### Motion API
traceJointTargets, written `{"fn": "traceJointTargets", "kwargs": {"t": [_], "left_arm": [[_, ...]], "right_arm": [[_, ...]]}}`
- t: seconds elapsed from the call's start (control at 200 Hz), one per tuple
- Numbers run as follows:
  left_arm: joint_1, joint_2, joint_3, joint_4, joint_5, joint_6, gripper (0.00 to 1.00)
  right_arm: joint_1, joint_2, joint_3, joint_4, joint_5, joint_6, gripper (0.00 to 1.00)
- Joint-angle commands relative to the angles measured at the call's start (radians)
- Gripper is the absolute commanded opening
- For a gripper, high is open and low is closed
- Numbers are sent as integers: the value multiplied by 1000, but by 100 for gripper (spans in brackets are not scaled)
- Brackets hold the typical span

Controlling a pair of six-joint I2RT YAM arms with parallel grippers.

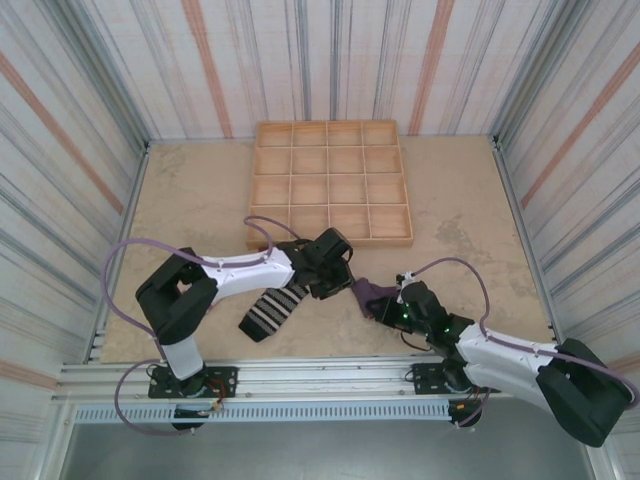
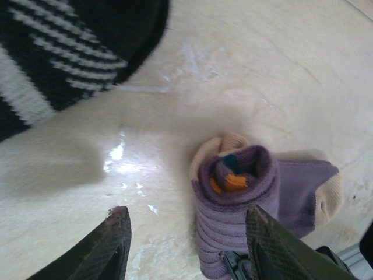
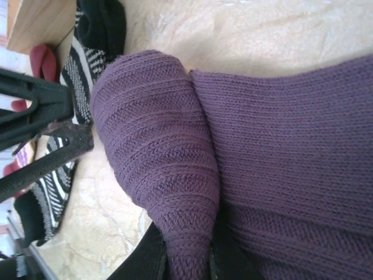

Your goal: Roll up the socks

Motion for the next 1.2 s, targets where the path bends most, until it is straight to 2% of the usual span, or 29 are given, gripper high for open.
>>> {"fn": "traceJointTargets", "kwargs": {"t": [0.0,0.145,0.376,0.691,0.812,0.872,0.932,0.982,1.037,1.087,1.197], "left_arm": [[-33,-16,13,50,-27,64,54],[-60,31,51,55,-24,107,52],[-77,91,72,64,-17,97,50],[-79,177,150,-34,16,87,47],[-75,213,203,-125,11,91,30],[-66,236,243,-195,16,99,15],[-53,254,270,-232,31,119,5],[-46,257,273,-242,33,130,0],[-38,246,259,-232,30,141,0],[-35,231,242,-218,23,152,0],[-20,206,216,-191,31,183,0]], "right_arm": [[-20,9,-64,-267,-95,98,0],[-54,-2,-62,-314,-110,109,0],[-100,11,-62,-312,-137,109,0],[-140,1,-62,-300,-169,96,0],[-160,-26,-62,-293,-191,82,0],[-163,-55,-54,-313,-195,71,0],[-168,-101,-29,-379,-188,46,17],[-170,-150,10,-460,-177,16,22],[-170,-205,67,-556,-162,-20,29],[-177,-246,111,-632,-143,-47,43],[-228,-239,206,-717,-176,-99,57]]}}
